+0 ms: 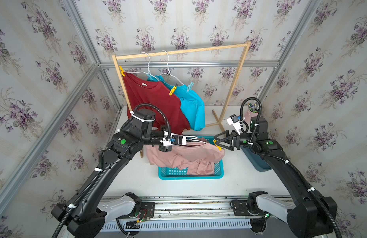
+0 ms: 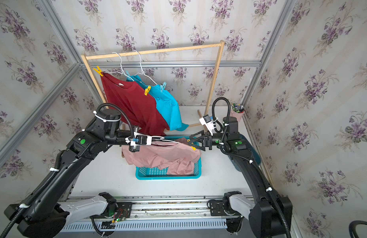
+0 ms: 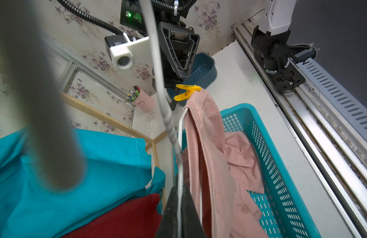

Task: Remove the clothespins securing t-shirts to the hanger
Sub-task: Remove the clothespin from the hanger.

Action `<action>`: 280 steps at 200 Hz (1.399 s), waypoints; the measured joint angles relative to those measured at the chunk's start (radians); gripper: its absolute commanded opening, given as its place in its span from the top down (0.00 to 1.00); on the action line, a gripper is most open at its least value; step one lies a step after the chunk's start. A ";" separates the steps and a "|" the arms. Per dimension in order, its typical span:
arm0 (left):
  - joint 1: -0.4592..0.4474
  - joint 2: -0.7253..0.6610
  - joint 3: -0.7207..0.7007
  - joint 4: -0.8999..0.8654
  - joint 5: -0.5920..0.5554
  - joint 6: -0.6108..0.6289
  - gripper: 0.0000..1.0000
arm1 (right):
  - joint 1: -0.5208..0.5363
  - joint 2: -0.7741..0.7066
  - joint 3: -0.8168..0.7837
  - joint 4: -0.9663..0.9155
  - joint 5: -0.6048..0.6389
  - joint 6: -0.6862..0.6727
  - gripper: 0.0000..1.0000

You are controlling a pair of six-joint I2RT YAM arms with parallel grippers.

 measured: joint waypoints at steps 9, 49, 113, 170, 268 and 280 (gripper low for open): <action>0.000 0.001 0.005 0.002 0.006 -0.002 1.00 | 0.000 0.000 -0.004 0.007 -0.010 0.002 0.27; 0.000 0.029 0.009 0.005 0.016 -0.017 1.00 | 0.000 -0.014 -0.041 0.094 -0.050 0.068 0.41; 0.000 0.029 0.008 0.005 0.015 -0.023 1.00 | 0.000 -0.018 -0.061 0.150 -0.084 0.113 0.46; 0.001 0.024 0.008 0.005 0.015 -0.023 1.00 | 0.000 -0.015 -0.073 0.177 -0.106 0.137 0.57; 0.001 0.052 0.040 0.006 0.030 -0.023 1.00 | 0.002 -0.024 -0.130 0.314 -0.147 0.260 0.83; 0.001 0.052 0.040 0.006 0.030 -0.023 1.00 | 0.002 -0.024 -0.130 0.321 -0.147 0.262 0.89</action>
